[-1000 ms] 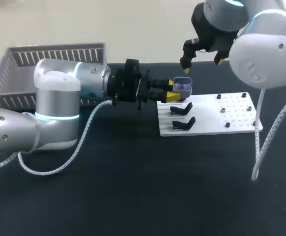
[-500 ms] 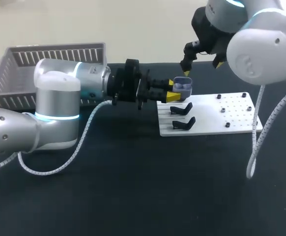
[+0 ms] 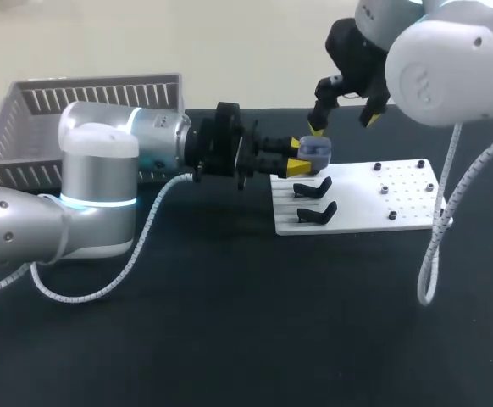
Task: Pick up each earbud case from the left stands, insert the matching earbuds, close the lid, and place the case in the box.
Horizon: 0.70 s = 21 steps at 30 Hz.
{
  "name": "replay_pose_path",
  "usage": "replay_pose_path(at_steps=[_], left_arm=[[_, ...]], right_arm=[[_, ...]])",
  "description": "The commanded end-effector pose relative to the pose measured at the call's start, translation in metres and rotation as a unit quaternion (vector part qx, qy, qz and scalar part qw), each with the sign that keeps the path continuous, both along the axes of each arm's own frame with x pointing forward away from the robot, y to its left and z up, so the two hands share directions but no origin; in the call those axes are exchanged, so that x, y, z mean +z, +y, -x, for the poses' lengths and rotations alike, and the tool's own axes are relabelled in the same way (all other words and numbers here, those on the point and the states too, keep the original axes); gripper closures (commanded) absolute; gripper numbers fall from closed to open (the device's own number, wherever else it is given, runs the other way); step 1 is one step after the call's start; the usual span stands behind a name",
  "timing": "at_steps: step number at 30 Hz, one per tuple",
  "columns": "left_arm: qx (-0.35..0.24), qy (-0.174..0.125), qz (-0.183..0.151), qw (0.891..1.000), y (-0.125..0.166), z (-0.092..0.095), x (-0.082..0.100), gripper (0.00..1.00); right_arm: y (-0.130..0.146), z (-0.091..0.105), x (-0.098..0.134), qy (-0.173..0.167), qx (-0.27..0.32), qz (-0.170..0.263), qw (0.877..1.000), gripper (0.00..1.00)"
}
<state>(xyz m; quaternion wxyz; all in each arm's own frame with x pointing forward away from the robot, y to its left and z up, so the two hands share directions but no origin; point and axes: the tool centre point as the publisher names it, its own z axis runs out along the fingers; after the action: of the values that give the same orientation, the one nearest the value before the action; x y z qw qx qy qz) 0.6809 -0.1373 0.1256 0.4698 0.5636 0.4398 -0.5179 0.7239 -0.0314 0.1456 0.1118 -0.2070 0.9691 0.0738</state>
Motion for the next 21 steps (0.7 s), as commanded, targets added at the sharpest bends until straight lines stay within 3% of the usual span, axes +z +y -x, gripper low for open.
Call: replay_pose_path(at_steps=[1,5,12,21], left_arm=[[0.002,-0.001,0.001,1.000,0.000,0.001,0.000,1.00],[0.002,-0.001,0.001,1.000,0.000,0.001,0.000,1.00],[0.002,-0.001,0.001,1.000,0.000,0.001,0.000,1.00],[0.002,-0.001,0.001,1.000,0.000,0.001,0.000,1.00]], right_arm=[[0.000,0.001,0.002,0.012,0.009,-0.004,1.000,0.00],[0.000,0.003,0.001,0.012,0.010,0.002,1.000,0.00],[-0.005,0.012,0.029,-0.046,0.006,0.015,0.999,0.00],[0.009,0.041,0.072,-0.123,0.092,-0.002,0.988,0.00]])
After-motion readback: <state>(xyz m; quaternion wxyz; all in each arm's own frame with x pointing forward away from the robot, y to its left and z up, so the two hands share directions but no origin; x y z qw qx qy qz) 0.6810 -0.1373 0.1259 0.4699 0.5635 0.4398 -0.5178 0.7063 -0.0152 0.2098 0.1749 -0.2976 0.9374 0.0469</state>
